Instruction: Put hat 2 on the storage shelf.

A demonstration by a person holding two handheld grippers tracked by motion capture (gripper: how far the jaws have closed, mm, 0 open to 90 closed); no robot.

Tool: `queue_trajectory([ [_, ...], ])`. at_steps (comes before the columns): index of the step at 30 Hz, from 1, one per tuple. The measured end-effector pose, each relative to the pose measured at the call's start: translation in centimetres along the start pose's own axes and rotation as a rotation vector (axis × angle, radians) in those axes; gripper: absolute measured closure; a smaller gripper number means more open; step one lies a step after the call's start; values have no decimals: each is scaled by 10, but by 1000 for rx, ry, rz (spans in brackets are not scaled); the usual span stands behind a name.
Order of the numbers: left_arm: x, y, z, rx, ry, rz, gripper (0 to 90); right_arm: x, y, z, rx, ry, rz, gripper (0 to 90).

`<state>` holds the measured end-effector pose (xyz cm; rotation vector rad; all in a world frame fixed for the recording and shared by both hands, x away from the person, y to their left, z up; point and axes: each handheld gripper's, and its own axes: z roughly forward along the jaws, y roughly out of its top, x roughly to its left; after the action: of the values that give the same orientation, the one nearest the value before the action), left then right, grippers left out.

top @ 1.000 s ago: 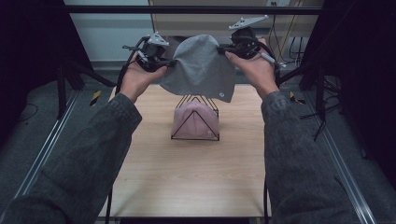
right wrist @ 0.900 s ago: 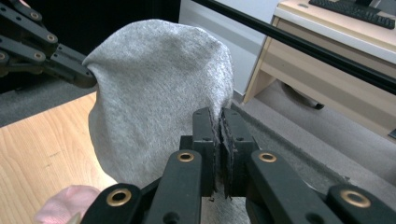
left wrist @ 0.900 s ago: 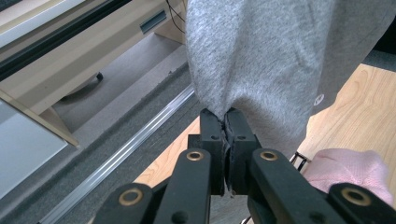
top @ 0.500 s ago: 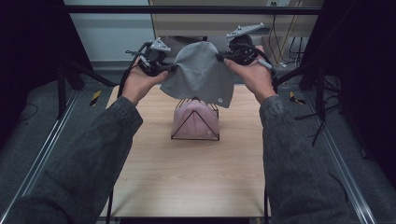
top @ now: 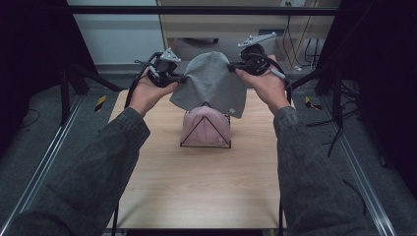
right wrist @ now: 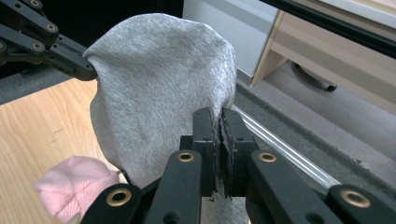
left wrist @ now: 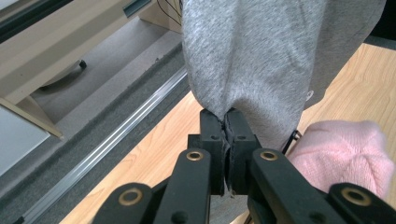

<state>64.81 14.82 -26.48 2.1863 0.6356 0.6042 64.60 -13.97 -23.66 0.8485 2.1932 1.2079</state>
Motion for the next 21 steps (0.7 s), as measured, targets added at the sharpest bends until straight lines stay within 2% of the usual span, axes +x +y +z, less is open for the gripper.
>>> queue_trajectory([
  [11,-4,-9,7,16,-17,0,879,1,-9,4,24,7,-7,861],
  [21,-3,-24,16,37,-30,-21,879,4,-22,17,55,25,-3,861],
])
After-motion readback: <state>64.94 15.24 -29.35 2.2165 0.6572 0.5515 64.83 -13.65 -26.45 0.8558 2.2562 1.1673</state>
